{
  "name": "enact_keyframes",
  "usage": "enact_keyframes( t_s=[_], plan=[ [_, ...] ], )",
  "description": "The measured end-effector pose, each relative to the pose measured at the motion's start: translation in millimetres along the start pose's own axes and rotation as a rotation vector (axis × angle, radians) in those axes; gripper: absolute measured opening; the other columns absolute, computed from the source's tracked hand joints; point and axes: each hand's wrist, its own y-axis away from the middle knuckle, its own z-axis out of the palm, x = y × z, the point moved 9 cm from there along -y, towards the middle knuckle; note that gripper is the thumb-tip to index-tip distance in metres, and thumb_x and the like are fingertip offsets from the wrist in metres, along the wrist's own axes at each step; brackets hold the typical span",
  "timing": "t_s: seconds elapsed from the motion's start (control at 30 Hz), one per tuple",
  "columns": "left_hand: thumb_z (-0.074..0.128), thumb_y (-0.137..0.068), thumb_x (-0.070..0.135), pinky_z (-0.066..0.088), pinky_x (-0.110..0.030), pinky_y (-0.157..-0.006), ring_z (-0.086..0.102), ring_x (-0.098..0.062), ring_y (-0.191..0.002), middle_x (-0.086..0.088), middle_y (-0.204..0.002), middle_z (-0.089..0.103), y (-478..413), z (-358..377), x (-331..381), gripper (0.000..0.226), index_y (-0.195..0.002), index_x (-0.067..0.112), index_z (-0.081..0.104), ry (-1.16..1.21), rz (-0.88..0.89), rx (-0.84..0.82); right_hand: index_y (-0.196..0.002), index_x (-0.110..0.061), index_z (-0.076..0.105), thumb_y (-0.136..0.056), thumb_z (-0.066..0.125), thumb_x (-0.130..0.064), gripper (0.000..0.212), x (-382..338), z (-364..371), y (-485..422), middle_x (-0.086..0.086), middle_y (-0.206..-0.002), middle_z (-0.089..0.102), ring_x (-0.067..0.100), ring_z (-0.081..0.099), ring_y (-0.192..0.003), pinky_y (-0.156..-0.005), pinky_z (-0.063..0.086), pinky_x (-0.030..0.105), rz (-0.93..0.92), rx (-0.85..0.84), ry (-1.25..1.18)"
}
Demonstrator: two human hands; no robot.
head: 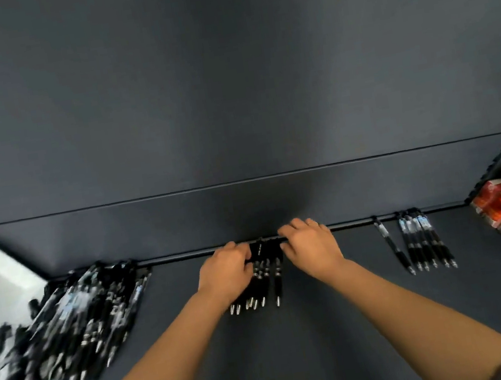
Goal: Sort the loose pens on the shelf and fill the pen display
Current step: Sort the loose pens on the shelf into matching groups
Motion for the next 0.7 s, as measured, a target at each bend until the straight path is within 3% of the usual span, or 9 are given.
enact_keyframes(
  t_s=[0.23,0.43,0.57,0.7],
  plan=[
    [0.046,-0.093,0.026,0.045,-0.034,-0.083,0.053,-0.025,-0.109,-0.004,-0.112,0.055,45,-35,-99,0.018,-0.106,0.017,0.054,-0.069,-0.082,0.058,-0.126,-0.02,0.054,-0.098,0.043,-0.031,0.033,-109,8,-20,0.003,-0.122,0.055,0.026,0.05,-0.114,-0.092,0.044,0.035,-0.144,-0.028,-0.054],
    [0.046,-0.091,0.025,0.047,-0.037,-0.082,0.054,-0.026,-0.107,-0.004,-0.108,0.057,86,-60,-194,0.02,-0.106,0.017,0.056,-0.063,-0.161,0.081,-0.117,-0.019,0.057,-0.097,0.045,-0.031,0.027,-210,30,-27,0.004,-0.118,0.056,0.027,0.053,-0.111,-0.087,0.046,0.037,-0.208,-0.193,-0.117],
    [0.047,-0.09,0.024,0.047,-0.035,-0.083,0.056,-0.025,-0.107,-0.003,-0.109,0.058,105,-71,-239,0.019,-0.105,0.019,0.057,-0.05,-0.17,0.09,-0.115,-0.017,0.06,-0.096,0.048,-0.029,0.025,-254,59,-32,0.007,-0.119,0.06,0.027,0.057,-0.109,-0.087,0.049,0.037,-0.128,-0.376,-0.236],
    [0.046,-0.091,0.023,0.047,-0.033,-0.079,0.055,-0.022,-0.107,0.001,-0.11,0.057,117,-74,-267,0.018,-0.104,0.019,0.057,-0.03,-0.161,0.082,-0.092,-0.009,0.061,-0.091,0.055,-0.025,0.017,-279,82,-34,0.014,-0.097,0.067,0.031,0.066,-0.09,-0.081,0.056,0.041,0.11,-0.417,-0.401]
  ],
)
